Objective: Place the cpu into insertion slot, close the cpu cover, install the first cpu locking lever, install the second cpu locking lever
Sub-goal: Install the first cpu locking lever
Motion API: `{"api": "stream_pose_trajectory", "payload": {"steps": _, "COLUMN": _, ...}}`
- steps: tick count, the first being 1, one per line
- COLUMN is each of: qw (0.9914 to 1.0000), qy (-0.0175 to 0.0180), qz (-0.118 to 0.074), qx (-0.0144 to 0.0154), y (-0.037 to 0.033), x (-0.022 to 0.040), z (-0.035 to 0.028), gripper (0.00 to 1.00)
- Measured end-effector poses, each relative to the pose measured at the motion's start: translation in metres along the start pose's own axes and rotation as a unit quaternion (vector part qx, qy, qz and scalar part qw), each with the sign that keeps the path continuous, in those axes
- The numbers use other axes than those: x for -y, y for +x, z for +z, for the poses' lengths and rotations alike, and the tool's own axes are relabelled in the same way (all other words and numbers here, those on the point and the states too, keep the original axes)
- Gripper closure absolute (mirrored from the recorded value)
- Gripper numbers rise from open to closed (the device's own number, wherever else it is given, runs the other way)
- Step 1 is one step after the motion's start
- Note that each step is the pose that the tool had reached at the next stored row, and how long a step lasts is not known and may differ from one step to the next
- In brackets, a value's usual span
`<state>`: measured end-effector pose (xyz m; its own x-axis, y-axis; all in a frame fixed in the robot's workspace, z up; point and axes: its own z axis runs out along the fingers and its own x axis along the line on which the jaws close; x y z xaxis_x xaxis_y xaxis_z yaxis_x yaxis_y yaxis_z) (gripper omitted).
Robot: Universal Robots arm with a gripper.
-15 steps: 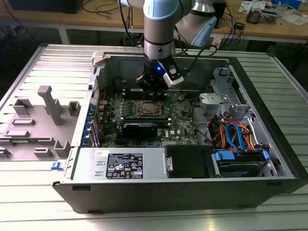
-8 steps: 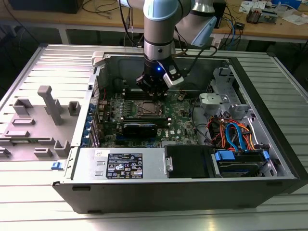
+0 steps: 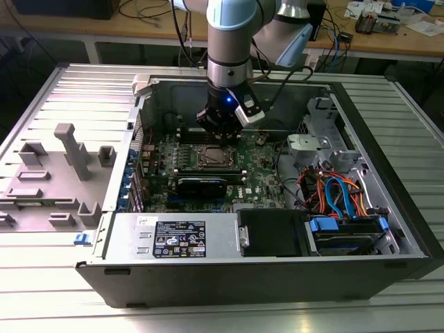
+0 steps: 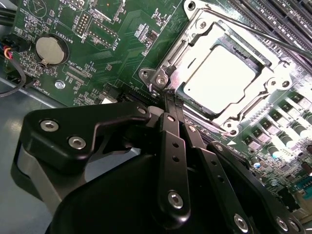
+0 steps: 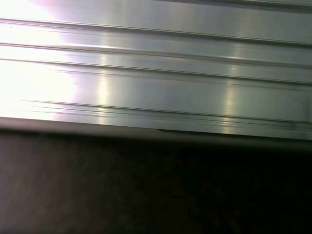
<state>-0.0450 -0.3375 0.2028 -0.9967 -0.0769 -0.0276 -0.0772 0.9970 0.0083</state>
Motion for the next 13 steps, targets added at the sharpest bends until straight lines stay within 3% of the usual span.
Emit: {"api": "stream_pose_trajectory", "payload": {"steps": 13, "qw": 0.99999, "qy": -0.0051, "qz": 0.0, "qx": 0.0005, "y": 0.0, "x": -0.0001, "z": -0.0003, "gripper": 0.89}}
